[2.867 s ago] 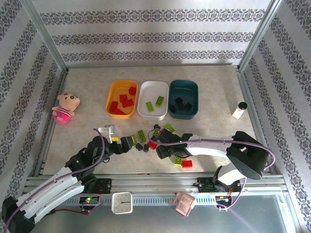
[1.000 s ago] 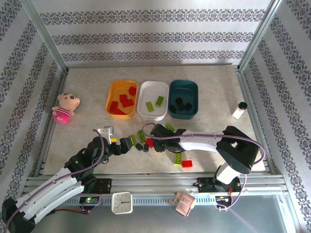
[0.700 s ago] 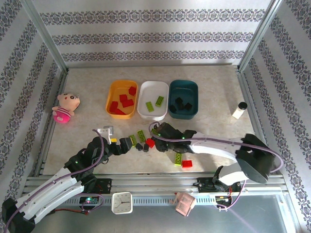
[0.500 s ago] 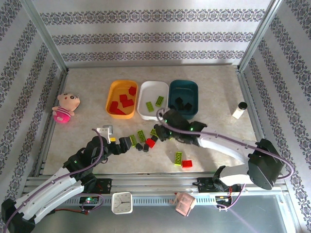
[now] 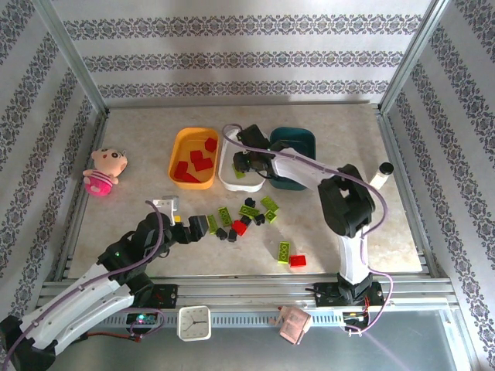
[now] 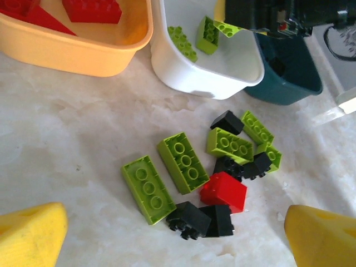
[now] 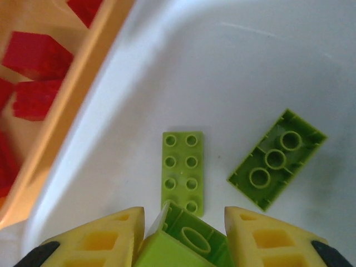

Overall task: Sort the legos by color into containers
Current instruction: Place the lego in the container, then pick up the lego from the middle-left of the table.

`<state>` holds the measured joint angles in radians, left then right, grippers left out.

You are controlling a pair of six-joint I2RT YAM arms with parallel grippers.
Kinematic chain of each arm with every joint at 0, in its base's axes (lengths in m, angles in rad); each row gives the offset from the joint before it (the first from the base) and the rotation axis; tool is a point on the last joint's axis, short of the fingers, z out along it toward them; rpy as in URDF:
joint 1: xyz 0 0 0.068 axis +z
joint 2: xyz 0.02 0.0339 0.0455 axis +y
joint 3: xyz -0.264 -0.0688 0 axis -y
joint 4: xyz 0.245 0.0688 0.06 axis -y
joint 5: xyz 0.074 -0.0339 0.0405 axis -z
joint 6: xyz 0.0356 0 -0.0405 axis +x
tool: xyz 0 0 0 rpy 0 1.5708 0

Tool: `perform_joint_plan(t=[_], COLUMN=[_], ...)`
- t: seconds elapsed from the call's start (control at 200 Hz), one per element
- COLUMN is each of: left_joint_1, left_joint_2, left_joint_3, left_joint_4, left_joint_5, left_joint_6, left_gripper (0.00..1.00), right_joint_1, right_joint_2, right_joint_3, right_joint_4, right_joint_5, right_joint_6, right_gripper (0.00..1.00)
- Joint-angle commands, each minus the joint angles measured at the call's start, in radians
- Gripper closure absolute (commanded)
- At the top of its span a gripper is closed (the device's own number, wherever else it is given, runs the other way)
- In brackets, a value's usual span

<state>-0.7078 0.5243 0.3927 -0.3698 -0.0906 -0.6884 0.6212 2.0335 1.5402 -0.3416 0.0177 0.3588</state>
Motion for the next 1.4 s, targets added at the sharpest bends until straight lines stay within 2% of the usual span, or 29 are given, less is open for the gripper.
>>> perform_joint_plan(t=[0.0, 0.09, 0.175, 0.325, 0.45, 0.63, 0.969, 1.194, 1.394], left_joint_1=[-0.013, -0.013, -0.014, -0.023, -0.021, 0.041, 0.062, 0.060, 0.060], left_joint_2=[0.073, 0.166, 0.263, 0.412, 0.499, 0.602, 0.824, 0.938, 0.932], left_joint_3=[0.035, 0.059, 0.080, 0.095, 0.102, 0.117, 0.204, 0.215, 0.180], left_joint_4=[-0.008, 0.019, 0.053, 0.124, 0.152, 0.232, 0.216, 0.232, 0.192], left_joint_5=[-0.002, 0.016, 0.047, 0.078, 0.030, 0.060, 0.014, 0.029, 0.021], left_joint_6=[0.042, 0.064, 0.079, 0.083, 0.063, 0.021, -0.022, -0.043, -0.037], left_gripper=[0.00, 0.05, 0.10, 0.17, 0.25, 0.36, 0.40, 0.38, 0.48], right_joint_1=[-0.015, -0.014, -0.014, -0.006, 0.007, 0.024, 0.022, 0.010, 0.006], right_joint_2=[0.047, 0.060, 0.019, -0.104, -0.204, -0.338, -0.557, -0.647, -0.705], right_joint_3=[0.084, 0.112, 0.080, -0.071, -0.208, -0.367, -0.556, -0.620, -0.662], right_joint_4=[-0.059, -0.068, -0.053, 0.012, 0.062, 0.116, 0.165, 0.176, 0.179], right_joint_5=[0.011, 0.010, 0.000, -0.018, -0.025, -0.024, -0.018, -0.012, -0.010], right_joint_6=[-0.025, -0.024, -0.021, -0.010, -0.006, 0.009, 0.034, 0.041, 0.040], right_gripper=[0.58, 0.39, 0.34, 0.33, 0.33, 0.33, 0.33, 0.34, 0.33])
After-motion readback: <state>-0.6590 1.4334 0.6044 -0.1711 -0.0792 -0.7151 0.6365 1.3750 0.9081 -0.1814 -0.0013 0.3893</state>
